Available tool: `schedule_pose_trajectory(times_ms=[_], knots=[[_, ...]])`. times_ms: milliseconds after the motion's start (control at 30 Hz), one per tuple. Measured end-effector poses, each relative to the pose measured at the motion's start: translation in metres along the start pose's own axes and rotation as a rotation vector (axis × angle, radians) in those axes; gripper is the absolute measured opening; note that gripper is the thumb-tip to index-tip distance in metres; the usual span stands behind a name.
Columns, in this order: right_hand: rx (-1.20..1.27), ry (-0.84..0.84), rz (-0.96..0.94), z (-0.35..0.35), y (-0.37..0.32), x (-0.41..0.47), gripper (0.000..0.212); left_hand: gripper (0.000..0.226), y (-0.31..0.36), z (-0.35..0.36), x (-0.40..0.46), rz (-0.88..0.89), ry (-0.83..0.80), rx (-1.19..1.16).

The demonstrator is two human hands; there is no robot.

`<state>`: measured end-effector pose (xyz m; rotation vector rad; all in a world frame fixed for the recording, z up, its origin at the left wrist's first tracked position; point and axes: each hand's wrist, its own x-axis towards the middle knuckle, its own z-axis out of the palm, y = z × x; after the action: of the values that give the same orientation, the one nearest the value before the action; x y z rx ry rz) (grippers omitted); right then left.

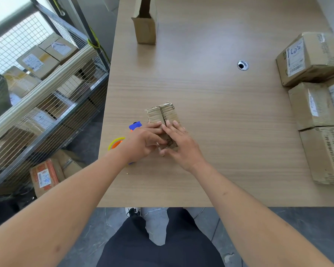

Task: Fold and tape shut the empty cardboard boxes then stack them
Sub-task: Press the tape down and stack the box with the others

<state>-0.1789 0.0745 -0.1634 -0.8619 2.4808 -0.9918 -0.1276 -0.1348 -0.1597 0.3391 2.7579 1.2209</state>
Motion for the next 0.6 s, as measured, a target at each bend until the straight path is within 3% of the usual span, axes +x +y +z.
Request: schedule_pose_trajectory(times_ms=[100,233,433,600], knots=[[0.067,-0.083,0.040,-0.020,0.001,0.004,0.090,0.032,0.005,-0.002,-0.002,-0.024,-0.012,-0.027],[-0.050,-0.112,-0.039,-0.031,0.008,0.003,0.098,0.030,0.017,0.000,-0.006,-0.047,0.006,-0.011],[-0.158,0.002,-0.164,-0.016,0.019,-0.005,0.082,0.028,0.015,0.027,-0.007,0.065,0.122,0.188],[-0.005,-0.061,-0.157,-0.027,0.025,-0.004,0.087,0.029,0.022,0.038,-0.009,0.051,0.169,0.178]])
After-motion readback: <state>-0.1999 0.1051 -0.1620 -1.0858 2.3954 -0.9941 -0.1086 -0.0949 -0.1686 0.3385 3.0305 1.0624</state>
